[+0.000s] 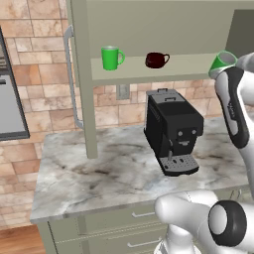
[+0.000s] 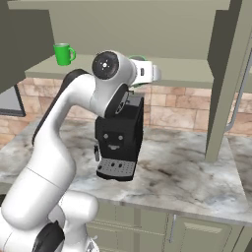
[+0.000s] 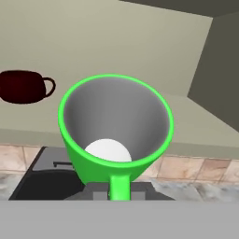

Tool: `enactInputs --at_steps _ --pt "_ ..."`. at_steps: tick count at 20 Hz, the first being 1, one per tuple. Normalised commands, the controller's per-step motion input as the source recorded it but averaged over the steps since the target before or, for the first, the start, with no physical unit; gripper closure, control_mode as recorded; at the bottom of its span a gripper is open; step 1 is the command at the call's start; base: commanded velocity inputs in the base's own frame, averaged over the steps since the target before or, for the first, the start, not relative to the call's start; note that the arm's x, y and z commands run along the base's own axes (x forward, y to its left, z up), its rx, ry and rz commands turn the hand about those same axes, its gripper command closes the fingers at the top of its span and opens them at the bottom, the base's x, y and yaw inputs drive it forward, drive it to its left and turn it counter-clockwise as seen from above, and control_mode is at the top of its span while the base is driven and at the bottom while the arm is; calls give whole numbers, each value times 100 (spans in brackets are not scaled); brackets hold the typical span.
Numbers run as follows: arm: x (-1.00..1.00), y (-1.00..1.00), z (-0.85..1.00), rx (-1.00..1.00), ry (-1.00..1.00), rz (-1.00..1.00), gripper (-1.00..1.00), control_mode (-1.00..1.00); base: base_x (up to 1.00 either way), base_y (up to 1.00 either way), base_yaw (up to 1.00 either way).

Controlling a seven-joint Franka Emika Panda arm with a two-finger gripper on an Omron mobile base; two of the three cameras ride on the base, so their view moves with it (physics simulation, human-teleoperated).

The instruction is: Pick the mug on the counter and place it in the cabinet with the handle facing the right, like the mugs already inside.

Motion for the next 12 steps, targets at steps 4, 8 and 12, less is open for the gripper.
enactInputs --at_steps 4,8,12 --pt "40 0 0 0 0 3 100 -100 0 0 0" --pt "36 0 0 0 0 3 100 -100 0 0 0" --pt "36 0 0 0 0 3 100 -100 0 0 0"
